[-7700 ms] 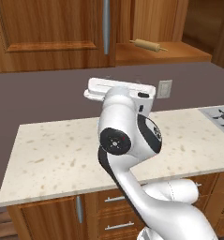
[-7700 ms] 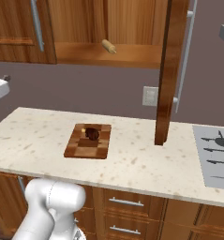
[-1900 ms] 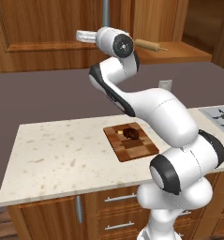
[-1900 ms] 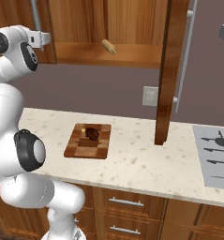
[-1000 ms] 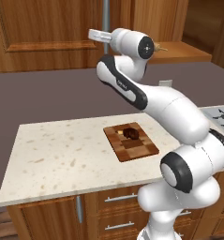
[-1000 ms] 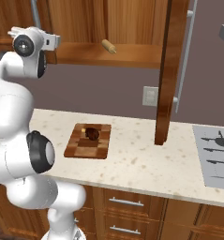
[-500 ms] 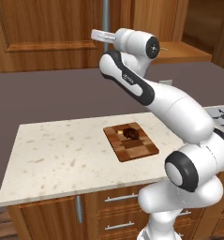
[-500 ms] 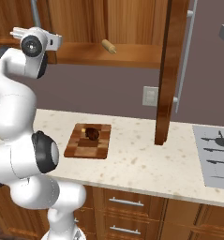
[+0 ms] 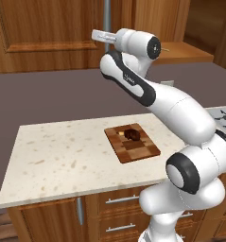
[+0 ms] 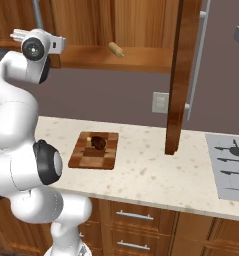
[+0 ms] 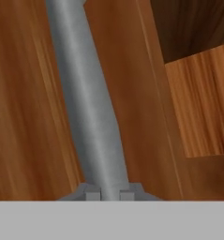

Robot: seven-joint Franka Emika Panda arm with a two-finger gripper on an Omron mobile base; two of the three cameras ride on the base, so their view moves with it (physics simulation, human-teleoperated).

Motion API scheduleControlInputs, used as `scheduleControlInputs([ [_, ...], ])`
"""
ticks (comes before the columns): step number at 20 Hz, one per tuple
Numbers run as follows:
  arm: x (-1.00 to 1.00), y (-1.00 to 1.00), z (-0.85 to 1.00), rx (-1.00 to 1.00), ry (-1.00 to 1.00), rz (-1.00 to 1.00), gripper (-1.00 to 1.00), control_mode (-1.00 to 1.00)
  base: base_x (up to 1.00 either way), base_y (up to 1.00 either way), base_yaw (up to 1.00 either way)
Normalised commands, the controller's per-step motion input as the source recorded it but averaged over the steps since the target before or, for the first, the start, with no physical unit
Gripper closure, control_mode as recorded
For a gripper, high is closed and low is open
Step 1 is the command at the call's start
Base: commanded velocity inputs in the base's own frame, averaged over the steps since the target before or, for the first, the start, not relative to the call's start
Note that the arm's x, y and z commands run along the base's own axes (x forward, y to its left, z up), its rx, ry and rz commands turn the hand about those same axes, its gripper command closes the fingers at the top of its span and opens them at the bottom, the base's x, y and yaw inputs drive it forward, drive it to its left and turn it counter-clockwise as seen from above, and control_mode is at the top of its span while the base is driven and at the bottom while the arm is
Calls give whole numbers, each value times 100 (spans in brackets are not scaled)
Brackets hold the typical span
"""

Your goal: Open the cabinet, retrieve the rolling pin, and place it next to the meat on the cutting board to prepare for tenderizing.

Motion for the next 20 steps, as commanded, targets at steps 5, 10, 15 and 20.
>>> scheduleControlInputs([
  [5, 18, 8, -4, 0, 0, 0, 100, -100, 0, 0, 0],
  [10, 6, 26, -5, -2, 0, 0, 100, -100, 0, 0, 0],
  [15, 0, 25, -2, -9, 3, 0, 100, -100, 0, 0, 0],
  [20, -6, 6, -4, 0, 0, 0, 100, -100, 0, 0, 0],
])
